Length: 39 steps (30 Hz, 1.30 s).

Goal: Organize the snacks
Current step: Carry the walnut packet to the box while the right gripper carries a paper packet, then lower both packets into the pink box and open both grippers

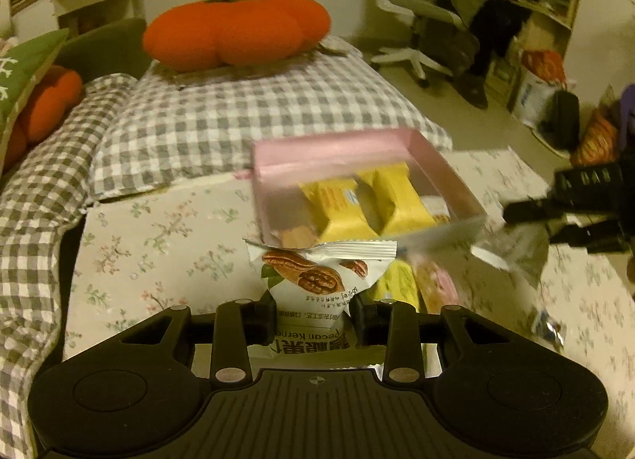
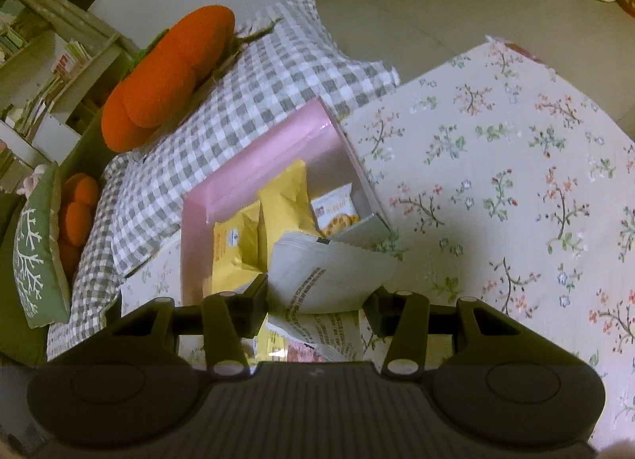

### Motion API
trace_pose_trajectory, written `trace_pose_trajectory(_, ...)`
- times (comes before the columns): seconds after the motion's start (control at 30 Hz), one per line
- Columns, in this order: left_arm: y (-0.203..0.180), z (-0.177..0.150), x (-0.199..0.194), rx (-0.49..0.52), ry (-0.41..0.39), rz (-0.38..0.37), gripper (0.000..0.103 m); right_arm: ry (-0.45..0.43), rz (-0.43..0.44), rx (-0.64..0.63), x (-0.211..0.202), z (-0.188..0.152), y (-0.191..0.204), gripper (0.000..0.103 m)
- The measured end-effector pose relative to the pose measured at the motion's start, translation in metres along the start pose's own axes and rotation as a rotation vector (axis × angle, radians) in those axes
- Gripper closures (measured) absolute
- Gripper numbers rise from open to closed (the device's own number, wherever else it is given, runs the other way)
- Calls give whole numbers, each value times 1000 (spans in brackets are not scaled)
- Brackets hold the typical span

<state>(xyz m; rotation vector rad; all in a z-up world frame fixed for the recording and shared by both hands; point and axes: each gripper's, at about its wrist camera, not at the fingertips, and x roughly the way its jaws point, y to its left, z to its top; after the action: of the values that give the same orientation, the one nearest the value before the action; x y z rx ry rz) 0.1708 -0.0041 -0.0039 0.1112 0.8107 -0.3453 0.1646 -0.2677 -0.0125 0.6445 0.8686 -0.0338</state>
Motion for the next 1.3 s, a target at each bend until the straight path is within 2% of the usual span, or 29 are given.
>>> trace_pose_trajectory(0.13,7,15,12,-39,-19,-5,70,-35,-9,-33,2,5,4,58)
trace_pose_trajectory(0.37,11,39,41,-112,-59,-63,70,-134,4,-103,9,23,11,58)
trace_pose_trajectory(0.47,8,46,58,-123,-55,-73,70,-142,55,-119,16,31,11,58)
trace_pose_trajectory(0.6,6,53,75,-126,-65,-80,70,-159,76,-183,29,40,20,58)
trace_pose_trajectory(0.83,11,47,109,-127,-22,-53,70,-154,-23,-399,55,31,42,58)
trace_pose_trajectory(1.0,12,45,117,-122,-13,-73,69,-97,-62,-398,69,29,36,58)
trace_pose_trajectory(1.1,10,45,118,-102,0,-65,63,-92,-96,-411,73,26,34,55)
trace_pose_trajectory(1.13,10,46,117,-90,1,-54,56,-93,-87,-387,70,27,33,54)
trace_pose_trajectory(1.2,13,49,110,-84,-16,-40,48,-106,-65,-341,63,32,30,43)
trace_pose_trajectory(1.27,20,54,101,-108,-44,-49,39,-133,-56,-305,53,37,27,41)
trace_pose_trajectory(1.3,24,56,97,-123,-57,-63,38,-138,-57,-290,50,39,26,41)
